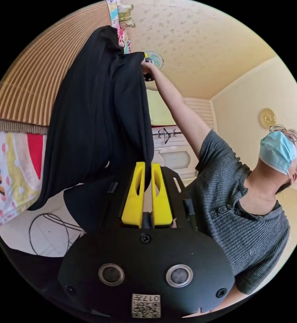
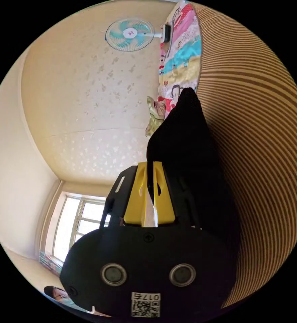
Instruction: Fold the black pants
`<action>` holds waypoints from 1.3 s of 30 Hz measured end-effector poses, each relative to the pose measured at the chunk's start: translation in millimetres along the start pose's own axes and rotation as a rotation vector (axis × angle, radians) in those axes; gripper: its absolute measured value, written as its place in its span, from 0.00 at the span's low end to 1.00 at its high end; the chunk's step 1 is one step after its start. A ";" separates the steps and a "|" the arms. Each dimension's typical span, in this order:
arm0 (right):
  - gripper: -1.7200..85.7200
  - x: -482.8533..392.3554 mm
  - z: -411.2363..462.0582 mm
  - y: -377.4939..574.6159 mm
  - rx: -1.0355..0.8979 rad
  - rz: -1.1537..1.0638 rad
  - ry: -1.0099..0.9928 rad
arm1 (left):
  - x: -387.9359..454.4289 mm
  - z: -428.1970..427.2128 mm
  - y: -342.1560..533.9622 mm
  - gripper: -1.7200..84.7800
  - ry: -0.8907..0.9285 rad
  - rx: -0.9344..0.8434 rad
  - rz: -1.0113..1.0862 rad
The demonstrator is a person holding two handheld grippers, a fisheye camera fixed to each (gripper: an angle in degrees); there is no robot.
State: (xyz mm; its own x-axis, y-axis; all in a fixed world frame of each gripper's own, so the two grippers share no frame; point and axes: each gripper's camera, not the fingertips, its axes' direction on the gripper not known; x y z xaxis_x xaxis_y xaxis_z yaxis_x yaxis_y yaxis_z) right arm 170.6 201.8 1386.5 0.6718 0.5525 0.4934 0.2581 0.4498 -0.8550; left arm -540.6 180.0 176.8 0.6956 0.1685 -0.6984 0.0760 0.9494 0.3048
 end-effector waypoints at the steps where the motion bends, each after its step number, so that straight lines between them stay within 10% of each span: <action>1: 0.06 -15.1 31.6 3.5 -0.073 -0.009 -0.005 | -5.0 -7.4 2.4 0.06 0.020 0.034 -0.007; 11: 0.11 3.7 94.7 116.9 -0.520 -0.220 -0.161 | -35.5 -31.4 16.7 0.12 -0.598 0.070 -0.103; 24: 0.12 97.2 -187.5 430.1 -0.551 -0.400 0.370 | -21.9 104.0 -59.2 0.10 -0.834 0.130 0.106; 39: 0.04 39.3 -165.0 569.4 -0.687 -0.715 0.772 | -48.1 200.9 -130.7 0.02 -0.774 0.067 0.097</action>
State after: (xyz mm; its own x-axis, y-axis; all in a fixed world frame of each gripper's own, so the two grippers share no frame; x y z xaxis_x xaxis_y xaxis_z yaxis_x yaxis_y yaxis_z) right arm 458.5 363.9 892.7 0.4035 -0.3224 0.8563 0.8833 -0.1070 -0.4565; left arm -440.5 -5.5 300.7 0.9997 -0.0062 -0.0241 0.0152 0.9179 0.3966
